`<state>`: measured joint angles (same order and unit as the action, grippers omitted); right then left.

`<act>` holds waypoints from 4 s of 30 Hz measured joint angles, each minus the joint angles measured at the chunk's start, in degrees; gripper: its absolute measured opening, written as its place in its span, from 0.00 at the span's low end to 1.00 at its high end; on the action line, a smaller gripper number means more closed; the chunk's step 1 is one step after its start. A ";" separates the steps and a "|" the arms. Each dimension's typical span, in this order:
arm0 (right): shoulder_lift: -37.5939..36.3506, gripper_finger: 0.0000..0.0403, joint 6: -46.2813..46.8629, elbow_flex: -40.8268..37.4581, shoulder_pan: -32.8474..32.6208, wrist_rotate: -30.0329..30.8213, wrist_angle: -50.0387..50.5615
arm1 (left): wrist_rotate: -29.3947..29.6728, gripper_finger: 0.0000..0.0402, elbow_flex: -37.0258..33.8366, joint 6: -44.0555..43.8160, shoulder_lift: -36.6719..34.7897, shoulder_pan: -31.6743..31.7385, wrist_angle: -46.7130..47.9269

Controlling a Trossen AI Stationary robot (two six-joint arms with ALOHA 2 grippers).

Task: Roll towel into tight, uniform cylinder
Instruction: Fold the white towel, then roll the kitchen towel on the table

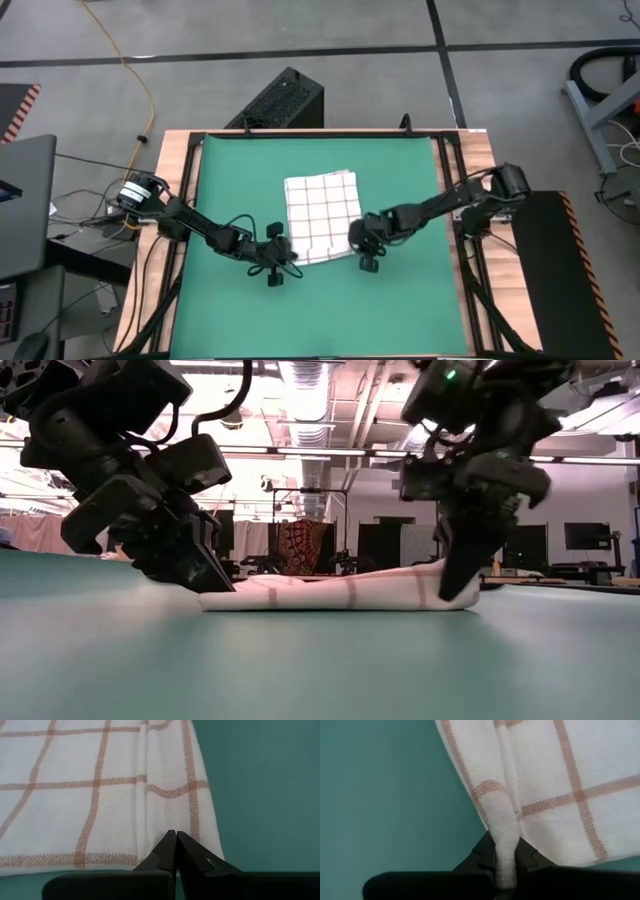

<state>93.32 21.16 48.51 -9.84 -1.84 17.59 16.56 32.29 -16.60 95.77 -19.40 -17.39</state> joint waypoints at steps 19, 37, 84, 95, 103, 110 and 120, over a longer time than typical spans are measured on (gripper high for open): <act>0.99 0.08 3.72 0.17 13.79 -18.02 0.09 | -3.82 0.00 0.00 -0.34 -0.04 0.02 -0.39; 6.19 0.08 3.94 0.22 14.66 -21.14 -3.67 | -11.32 0.00 3.37 -2.47 -8.59 -2.77 5.04; 6.34 0.08 1.27 0.28 14.75 -20.56 -6.89 | 28.27 0.00 28.41 6.92 14.01 -12.40 37.43; 6.34 0.08 1.29 0.24 14.75 -20.55 -6.89 | 34.62 0.00 28.41 8.79 14.01 -12.45 39.24; 6.33 0.08 1.25 0.20 14.75 -20.57 -6.96 | 36.06 0.00 28.39 8.50 13.97 -12.90 39.04; 6.34 0.08 1.25 0.17 14.75 -20.57 -7.13 | 37.05 0.00 27.98 6.21 13.92 -12.15 39.61; 6.34 0.08 0.01 0.15 14.56 -20.60 -7.25 | 31.79 0.00 20.81 2.83 13.40 -9.88 29.25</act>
<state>99.66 21.18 48.66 4.72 -22.45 10.34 48.34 53.10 -13.77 109.16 -29.28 11.86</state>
